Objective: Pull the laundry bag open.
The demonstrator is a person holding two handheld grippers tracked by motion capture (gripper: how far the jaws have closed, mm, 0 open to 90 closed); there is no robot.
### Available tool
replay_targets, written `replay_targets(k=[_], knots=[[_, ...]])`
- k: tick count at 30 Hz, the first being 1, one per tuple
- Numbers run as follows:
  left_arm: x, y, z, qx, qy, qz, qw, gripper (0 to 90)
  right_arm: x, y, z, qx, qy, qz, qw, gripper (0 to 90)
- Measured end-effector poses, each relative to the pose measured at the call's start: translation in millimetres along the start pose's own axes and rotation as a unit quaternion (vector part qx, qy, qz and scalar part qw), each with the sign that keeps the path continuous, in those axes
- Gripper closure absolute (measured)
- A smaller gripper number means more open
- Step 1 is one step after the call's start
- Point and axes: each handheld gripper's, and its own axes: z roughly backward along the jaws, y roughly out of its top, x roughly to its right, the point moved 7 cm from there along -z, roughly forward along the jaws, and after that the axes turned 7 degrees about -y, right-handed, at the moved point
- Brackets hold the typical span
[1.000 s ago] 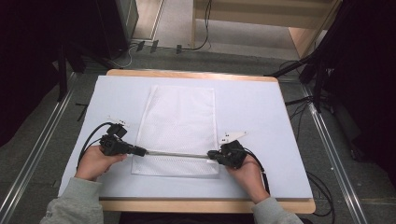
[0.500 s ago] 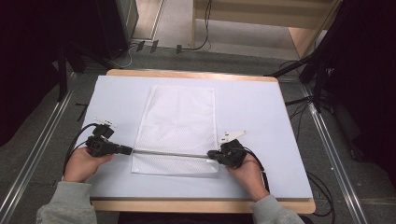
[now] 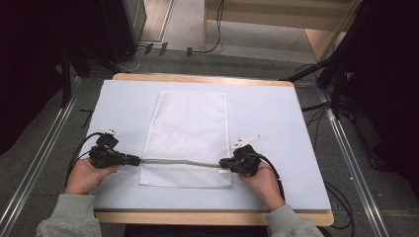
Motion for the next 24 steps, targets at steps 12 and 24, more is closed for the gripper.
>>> replay_targets(k=[12,24], knots=[[-0.6,6.1,2.9,0.032,0.043,-0.047,0.9974,45.5,9.8,5.6,8.5,0.014,-0.015,-0.007,0.9998,60.1],[-11.9,9.1,13.3,0.064,0.065,-0.03,0.9954,37.9,23.4,5.7,16.7,0.037,-0.028,-0.016,0.9988,48.1]])
